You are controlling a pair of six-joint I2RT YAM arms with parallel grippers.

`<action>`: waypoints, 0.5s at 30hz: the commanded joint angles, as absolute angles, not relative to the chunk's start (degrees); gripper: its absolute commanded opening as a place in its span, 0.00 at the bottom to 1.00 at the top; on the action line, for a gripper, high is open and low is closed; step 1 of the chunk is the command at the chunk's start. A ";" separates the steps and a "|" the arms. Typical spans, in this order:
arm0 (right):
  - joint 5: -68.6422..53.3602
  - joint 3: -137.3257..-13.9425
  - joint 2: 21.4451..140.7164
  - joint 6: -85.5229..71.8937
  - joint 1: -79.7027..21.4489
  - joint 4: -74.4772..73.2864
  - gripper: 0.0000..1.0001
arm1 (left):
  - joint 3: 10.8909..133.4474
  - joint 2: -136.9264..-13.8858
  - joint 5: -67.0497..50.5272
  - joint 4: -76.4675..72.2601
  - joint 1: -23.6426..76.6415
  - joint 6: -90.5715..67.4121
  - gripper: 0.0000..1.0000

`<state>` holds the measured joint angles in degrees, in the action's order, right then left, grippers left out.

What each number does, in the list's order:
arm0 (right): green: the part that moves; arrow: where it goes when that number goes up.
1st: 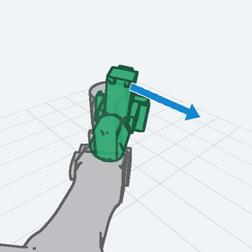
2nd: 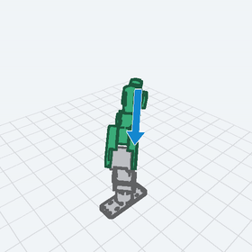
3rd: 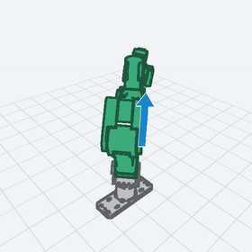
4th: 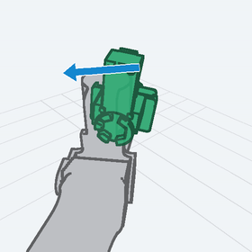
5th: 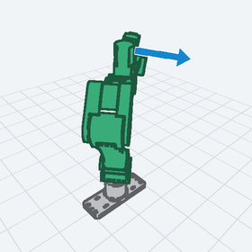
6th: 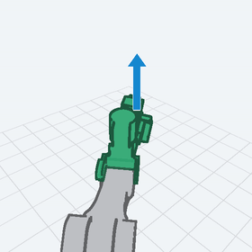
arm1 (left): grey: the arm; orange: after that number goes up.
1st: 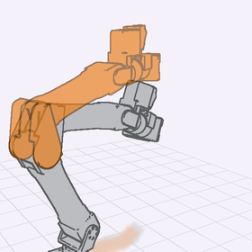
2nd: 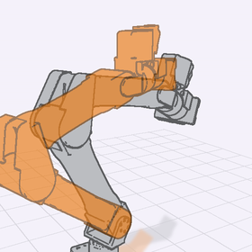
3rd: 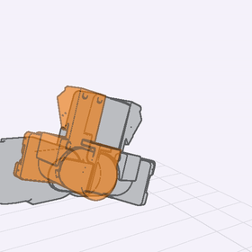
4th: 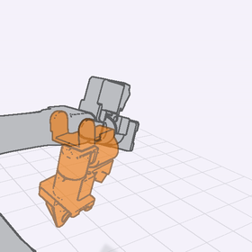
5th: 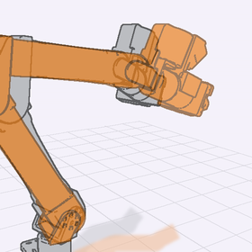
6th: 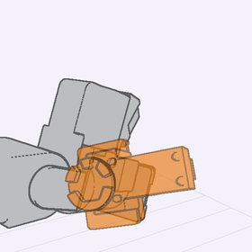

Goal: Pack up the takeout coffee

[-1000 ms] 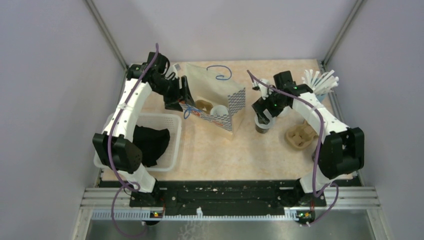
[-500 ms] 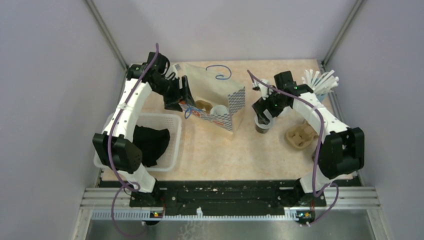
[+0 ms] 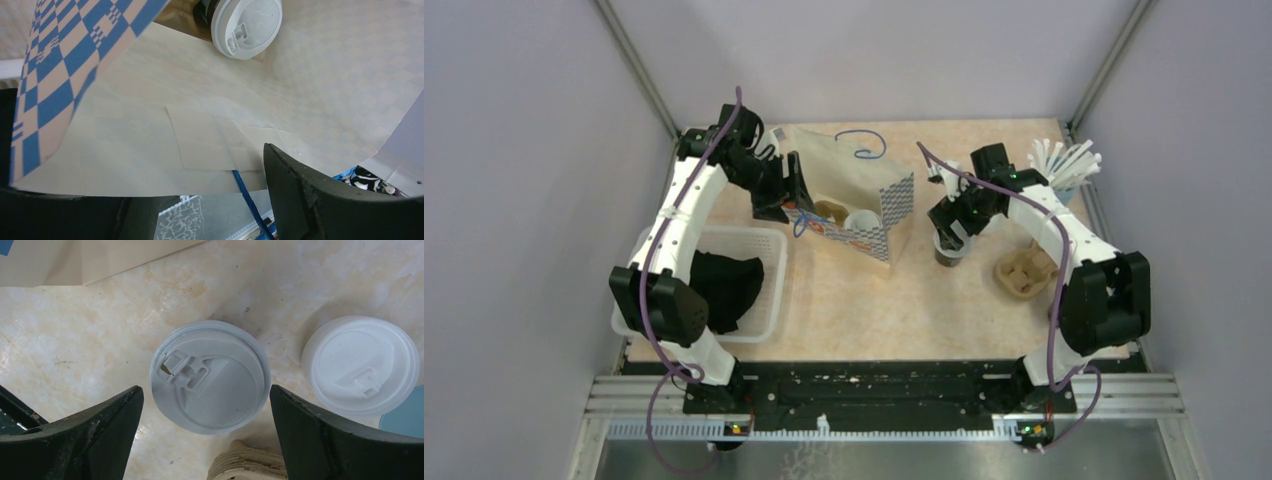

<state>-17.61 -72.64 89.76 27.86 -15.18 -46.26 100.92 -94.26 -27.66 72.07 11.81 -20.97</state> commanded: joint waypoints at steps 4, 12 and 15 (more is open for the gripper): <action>-18.98 -72.35 90.18 28.75 -14.62 -45.37 0.96 | 100.73 -93.43 -28.57 71.02 11.78 -20.13 0.76; -19.16 -72.20 90.49 28.91 -14.66 -45.47 0.94 | 100.73 -93.43 -28.56 71.04 11.78 -20.10 0.76; -19.33 -72.40 90.62 28.83 -14.68 -45.59 0.92 | 100.72 -93.54 -28.56 71.02 11.78 -20.04 0.76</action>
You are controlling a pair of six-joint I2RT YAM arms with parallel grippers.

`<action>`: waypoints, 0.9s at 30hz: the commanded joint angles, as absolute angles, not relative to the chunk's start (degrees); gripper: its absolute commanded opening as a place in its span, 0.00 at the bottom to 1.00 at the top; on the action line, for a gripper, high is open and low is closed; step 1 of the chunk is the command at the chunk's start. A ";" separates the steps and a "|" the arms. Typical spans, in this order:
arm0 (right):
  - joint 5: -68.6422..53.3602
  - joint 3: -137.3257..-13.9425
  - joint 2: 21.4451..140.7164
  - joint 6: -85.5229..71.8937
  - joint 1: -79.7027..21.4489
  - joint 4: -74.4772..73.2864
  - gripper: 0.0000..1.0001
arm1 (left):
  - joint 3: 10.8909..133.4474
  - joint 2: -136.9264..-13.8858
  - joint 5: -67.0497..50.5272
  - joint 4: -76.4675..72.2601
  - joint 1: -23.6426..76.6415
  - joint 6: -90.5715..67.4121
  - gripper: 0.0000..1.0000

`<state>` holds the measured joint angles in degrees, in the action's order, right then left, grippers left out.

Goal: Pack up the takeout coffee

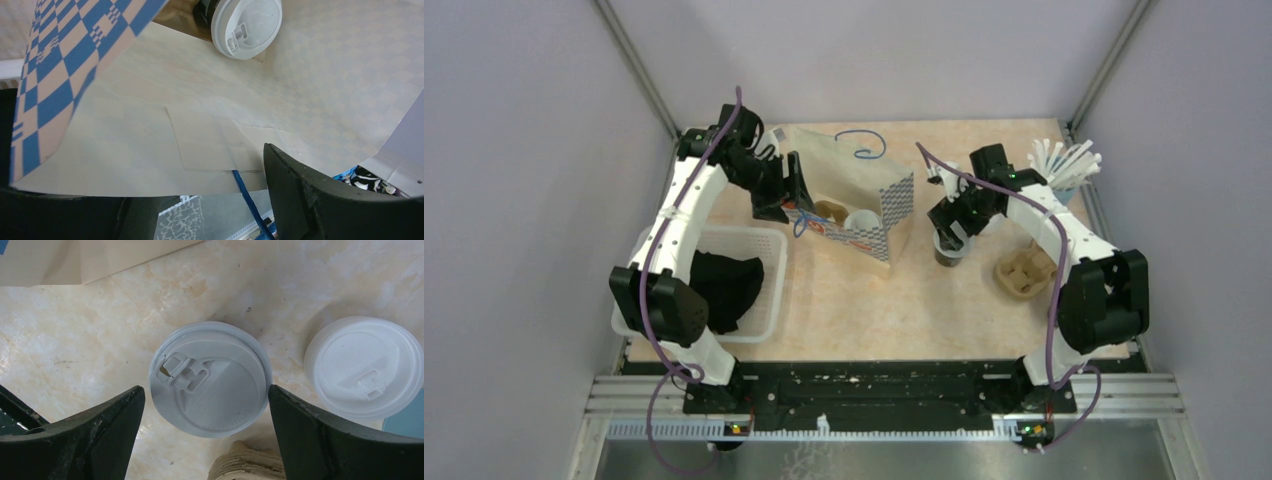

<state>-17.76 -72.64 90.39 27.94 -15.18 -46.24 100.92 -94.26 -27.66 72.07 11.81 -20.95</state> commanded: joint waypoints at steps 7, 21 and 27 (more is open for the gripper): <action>-18.15 -72.17 90.53 28.70 -14.76 -45.31 0.91 | 100.64 -93.64 -28.65 70.93 11.78 -20.04 0.76; -15.69 -71.55 90.12 29.58 -15.92 -45.09 0.92 | 100.55 -93.64 -28.83 70.84 11.78 -20.04 0.76; -15.09 -71.47 90.26 29.75 -16.42 -44.96 0.90 | 100.42 -93.54 -28.85 70.84 11.78 -20.04 0.76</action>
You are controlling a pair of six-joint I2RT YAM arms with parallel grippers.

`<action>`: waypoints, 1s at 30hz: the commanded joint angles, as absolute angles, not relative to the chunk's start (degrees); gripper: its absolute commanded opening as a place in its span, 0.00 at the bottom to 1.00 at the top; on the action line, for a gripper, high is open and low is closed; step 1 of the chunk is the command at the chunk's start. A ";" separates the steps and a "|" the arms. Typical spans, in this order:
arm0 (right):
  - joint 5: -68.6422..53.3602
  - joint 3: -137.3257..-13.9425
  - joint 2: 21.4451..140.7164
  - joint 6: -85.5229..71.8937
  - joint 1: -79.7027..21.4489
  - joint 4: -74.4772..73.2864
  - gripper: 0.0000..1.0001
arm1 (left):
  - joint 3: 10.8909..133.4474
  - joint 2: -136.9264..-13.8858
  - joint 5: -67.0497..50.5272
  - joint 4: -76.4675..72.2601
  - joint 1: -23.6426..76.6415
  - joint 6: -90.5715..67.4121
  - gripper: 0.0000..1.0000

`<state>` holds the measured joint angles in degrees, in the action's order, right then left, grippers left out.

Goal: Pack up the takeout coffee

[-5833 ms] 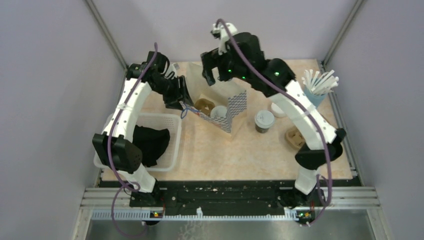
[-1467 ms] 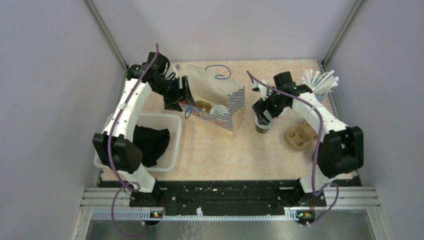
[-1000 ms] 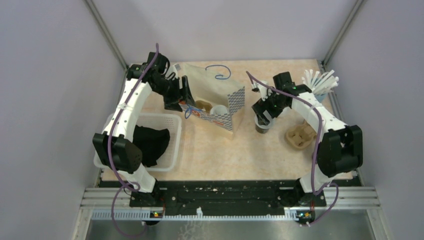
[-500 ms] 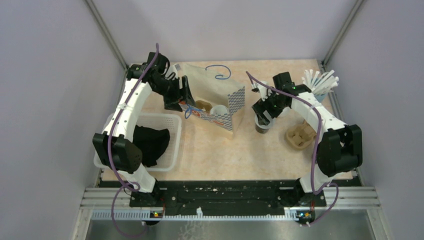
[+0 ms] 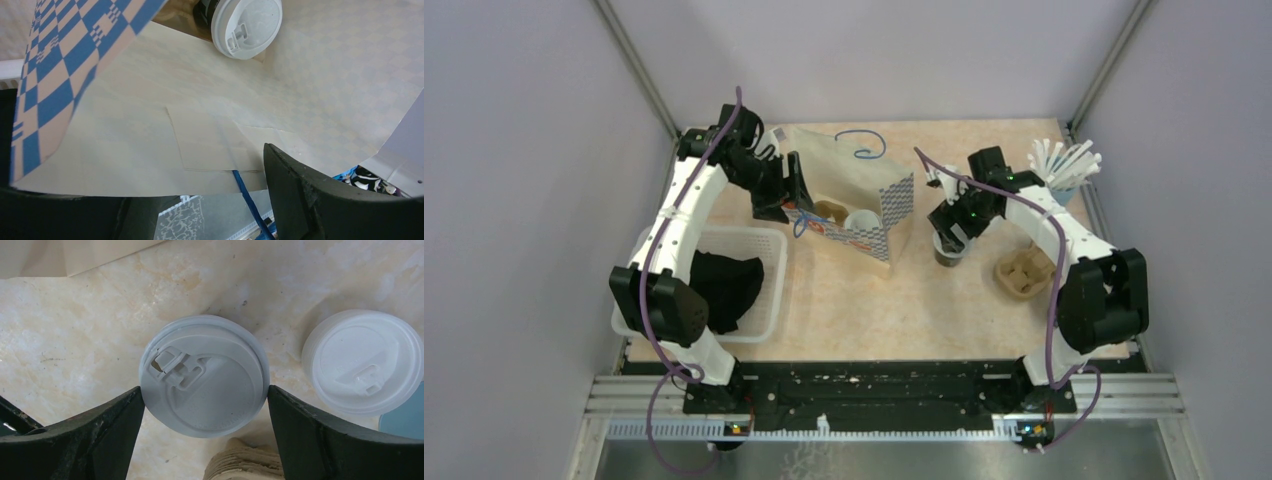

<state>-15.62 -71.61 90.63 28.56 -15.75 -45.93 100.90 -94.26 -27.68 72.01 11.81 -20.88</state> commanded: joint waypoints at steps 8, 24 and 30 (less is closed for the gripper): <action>-12.27 -72.62 90.00 30.09 -17.46 -44.69 0.94 | 100.46 -93.60 -28.92 70.75 11.78 -19.95 0.76; -11.25 -73.14 87.17 29.76 -18.30 -45.14 0.97 | 100.79 -94.37 -29.43 70.53 11.78 -20.06 0.76; -11.15 -72.37 86.99 29.64 -18.27 -44.62 0.94 | 100.74 -94.59 -29.62 70.40 11.78 -20.21 0.76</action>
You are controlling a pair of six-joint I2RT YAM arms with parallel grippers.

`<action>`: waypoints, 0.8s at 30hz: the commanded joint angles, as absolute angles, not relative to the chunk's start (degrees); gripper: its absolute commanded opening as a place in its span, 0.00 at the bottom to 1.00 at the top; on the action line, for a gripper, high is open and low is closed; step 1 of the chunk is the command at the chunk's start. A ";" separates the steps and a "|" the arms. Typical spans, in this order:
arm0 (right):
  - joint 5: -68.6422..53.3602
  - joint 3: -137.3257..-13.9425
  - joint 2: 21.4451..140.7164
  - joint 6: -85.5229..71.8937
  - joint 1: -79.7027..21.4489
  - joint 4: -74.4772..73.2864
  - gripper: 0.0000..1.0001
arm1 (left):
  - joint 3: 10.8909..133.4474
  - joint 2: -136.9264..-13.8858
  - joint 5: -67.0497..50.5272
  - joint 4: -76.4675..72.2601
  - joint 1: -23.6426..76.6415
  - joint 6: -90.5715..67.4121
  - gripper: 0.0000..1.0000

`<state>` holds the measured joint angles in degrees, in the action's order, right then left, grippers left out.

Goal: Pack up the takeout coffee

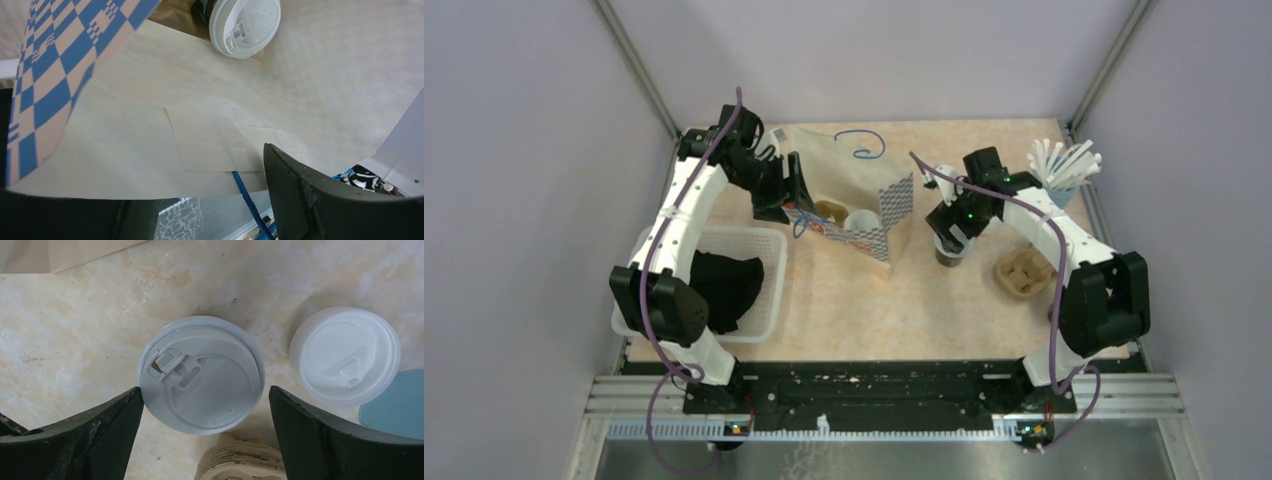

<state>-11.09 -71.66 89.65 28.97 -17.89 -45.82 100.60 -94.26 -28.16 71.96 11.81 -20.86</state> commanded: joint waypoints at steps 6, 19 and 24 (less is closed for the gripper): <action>-12.29 -72.25 88.60 29.10 -18.20 -44.12 0.92 | 100.81 -94.62 -29.49 70.49 11.78 -20.16 0.76; -12.51 -71.49 89.39 29.02 -18.20 -43.86 0.88 | 100.74 -94.73 -29.42 70.58 11.78 -20.12 0.76; -12.79 -71.10 89.45 29.01 -18.28 -43.69 0.88 | 100.72 -94.65 -29.27 70.58 11.78 -20.04 0.76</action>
<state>-11.70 -71.64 89.65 28.93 -17.89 -45.36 100.60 -94.28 -28.69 71.96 11.81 -20.86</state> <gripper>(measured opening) 0.889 0.758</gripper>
